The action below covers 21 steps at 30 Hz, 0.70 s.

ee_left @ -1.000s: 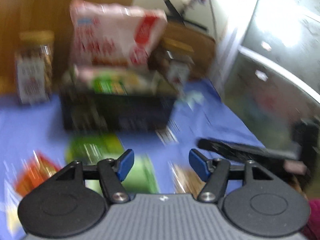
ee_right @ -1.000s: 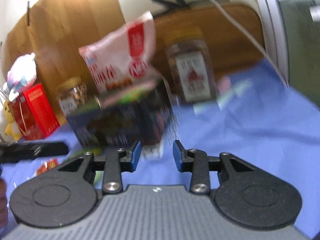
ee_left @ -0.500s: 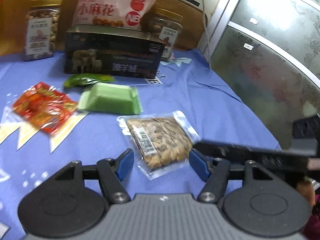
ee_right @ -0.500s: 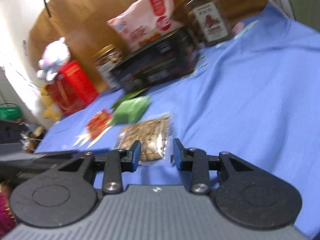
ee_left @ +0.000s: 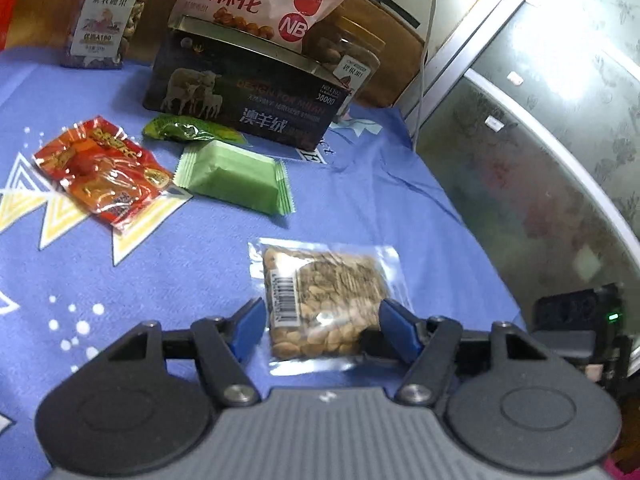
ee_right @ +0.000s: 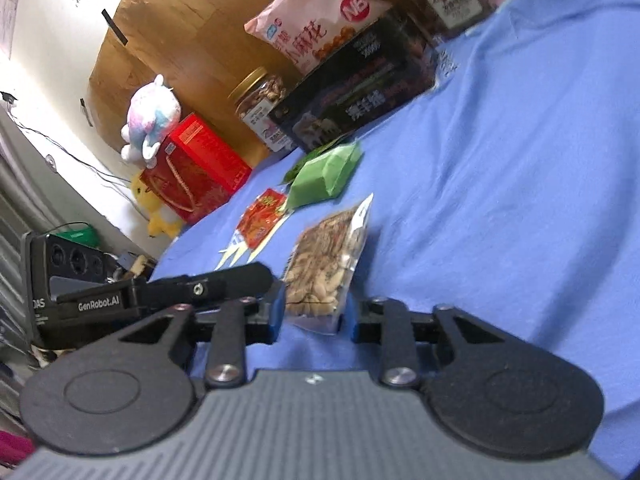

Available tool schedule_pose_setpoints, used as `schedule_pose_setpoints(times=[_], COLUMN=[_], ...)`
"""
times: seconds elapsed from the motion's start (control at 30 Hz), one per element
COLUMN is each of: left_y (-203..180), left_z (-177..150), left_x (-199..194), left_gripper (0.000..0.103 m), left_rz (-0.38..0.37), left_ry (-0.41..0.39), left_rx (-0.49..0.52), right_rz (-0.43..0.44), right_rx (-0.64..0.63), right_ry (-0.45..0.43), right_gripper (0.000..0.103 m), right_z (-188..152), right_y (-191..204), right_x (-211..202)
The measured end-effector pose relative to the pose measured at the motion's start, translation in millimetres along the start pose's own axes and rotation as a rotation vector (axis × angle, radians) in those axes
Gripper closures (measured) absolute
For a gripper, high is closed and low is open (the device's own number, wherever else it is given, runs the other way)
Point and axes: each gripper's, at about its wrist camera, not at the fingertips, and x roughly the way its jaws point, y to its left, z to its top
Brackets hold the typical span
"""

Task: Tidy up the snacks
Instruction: 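Grasp the clear sunflower-seed bag with the left tool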

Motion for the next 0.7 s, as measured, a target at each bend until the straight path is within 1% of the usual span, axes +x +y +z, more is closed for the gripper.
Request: schedule_pose_setpoints(times=[0.1,0.2,0.23,0.27,0.33,0.4,0.43,0.47,0.5,0.53,0.57,0.6,0.63,0.7], left_y=[4.3,9.3,12.4,15.9,21.5,25.0,25.6,25.0,23.4,22.0,21.3,21.5,23.4,30.9], left_z=[-1.5,-1.9,-1.6,-1.5,-0.6,0.3,0.2,0.0,0.1,-0.2,-0.4,-1.3,-1.9,-3.2], left_x=[-2.8,-9.4,-12.8,-16.5,-23.2,-29.3,-32.3,-34.2,-35.3,-37.3,-39.6,-42.1,-44.3,-46.5], left_gripper=[0.042,0.042,0.039,0.038,0.031,0.030,0.031,0.033,0.043,0.058,0.060,0.072,0.079,0.082], left_rz=[-0.035,-0.026,-0.022,-0.022,-0.036,-0.076,-0.102,-0.125,-0.137,-0.149,-0.132,-0.107,-0.106,-0.129], left_ry=[0.000,-0.011,-0.018,-0.026,-0.036,-0.046,-0.047,-0.048,-0.052,-0.055,-0.062,-0.075,-0.080,-0.072], left_rx=[-0.032,-0.052,-0.061,-0.071,-0.093,-0.114,-0.122,-0.127,-0.129,-0.127,-0.127,-0.125,-0.127,-0.165], right_rz=[0.049,0.102,0.125,0.153,0.223,0.311,0.349,0.379,0.396,0.400,0.388,0.378,0.365,0.340], right_rx=[0.020,0.074,0.096,0.125,0.189,0.246,0.259,0.261,0.256,0.240,0.221,0.210,0.206,0.205], right_ry=[0.008,0.005,0.007,0.008,0.011,0.022,0.030,0.039,0.046,0.052,0.056,0.057,0.058,0.054], right_gripper=[0.089,0.090,0.090,0.090,0.090,0.090,0.090,0.090,0.090,0.090,0.090,0.090,0.088,0.082], right_z=[-1.0,2.1,3.4,4.2,4.6,5.1,5.5,6.1,7.0,7.8,8.6,9.6,10.5,11.6], right_y=[1.1,-4.5,-8.2,-11.8,-17.4,-20.6,-19.8,-17.6,-15.1,-11.3,-7.5,-5.4,-5.2,-5.8], right_x=[0.4,-2.9,-5.3,-6.5,-6.8,-6.1,-5.5,-4.7,-4.8,-4.5,-4.1,-4.1,-3.8,-3.1])
